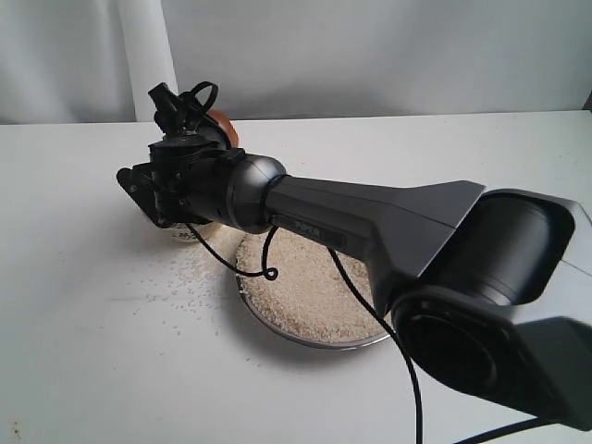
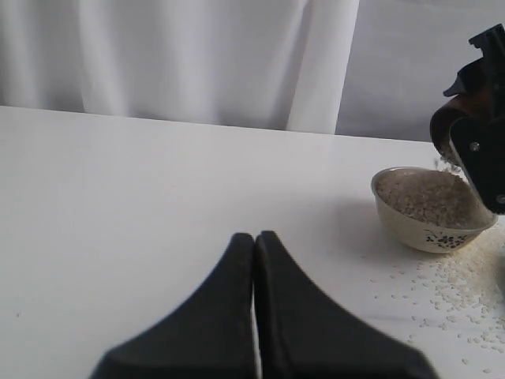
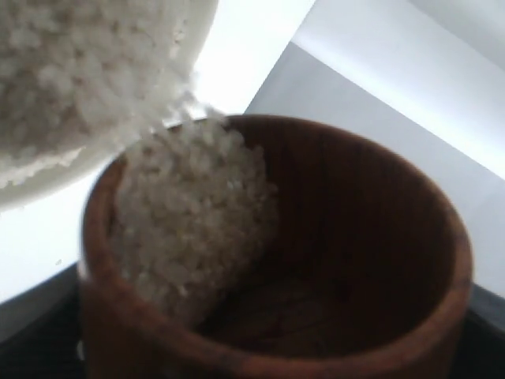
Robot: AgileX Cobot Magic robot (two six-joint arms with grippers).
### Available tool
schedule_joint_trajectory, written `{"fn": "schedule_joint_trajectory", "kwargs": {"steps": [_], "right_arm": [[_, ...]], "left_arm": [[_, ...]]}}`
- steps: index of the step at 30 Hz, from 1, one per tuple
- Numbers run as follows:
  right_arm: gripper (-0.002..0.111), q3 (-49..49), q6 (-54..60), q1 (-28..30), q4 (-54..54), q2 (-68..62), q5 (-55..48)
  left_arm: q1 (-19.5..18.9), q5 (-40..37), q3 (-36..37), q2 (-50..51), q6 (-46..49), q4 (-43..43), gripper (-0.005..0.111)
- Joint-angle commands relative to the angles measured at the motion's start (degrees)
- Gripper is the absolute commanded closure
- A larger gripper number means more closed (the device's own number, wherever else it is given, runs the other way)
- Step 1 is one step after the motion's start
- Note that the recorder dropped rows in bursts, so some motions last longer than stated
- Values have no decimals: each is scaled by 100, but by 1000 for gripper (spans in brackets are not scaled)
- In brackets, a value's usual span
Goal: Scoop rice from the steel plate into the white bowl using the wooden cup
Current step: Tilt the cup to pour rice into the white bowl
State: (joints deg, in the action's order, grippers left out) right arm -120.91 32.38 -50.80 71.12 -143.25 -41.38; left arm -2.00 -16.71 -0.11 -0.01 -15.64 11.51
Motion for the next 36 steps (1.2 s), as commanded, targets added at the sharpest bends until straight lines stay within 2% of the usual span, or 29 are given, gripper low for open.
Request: {"fn": "schedule_joint_trajectory", "kwargs": {"steps": [1, 8, 31, 36], "right_arm": [[108, -47, 58, -6, 229, 103, 21], [108, -47, -354, -6, 740, 103, 11], [108, -47, -394, 26, 1078, 103, -79], [108, -47, -43, 26, 1076, 103, -116]], "left_arm": [[26, 39, 11, 1, -21, -28, 107], [26, 39, 11, 1, -21, -28, 107], [26, 39, 11, 1, -21, -28, 107], [26, 39, 11, 1, -21, -28, 107]]}}
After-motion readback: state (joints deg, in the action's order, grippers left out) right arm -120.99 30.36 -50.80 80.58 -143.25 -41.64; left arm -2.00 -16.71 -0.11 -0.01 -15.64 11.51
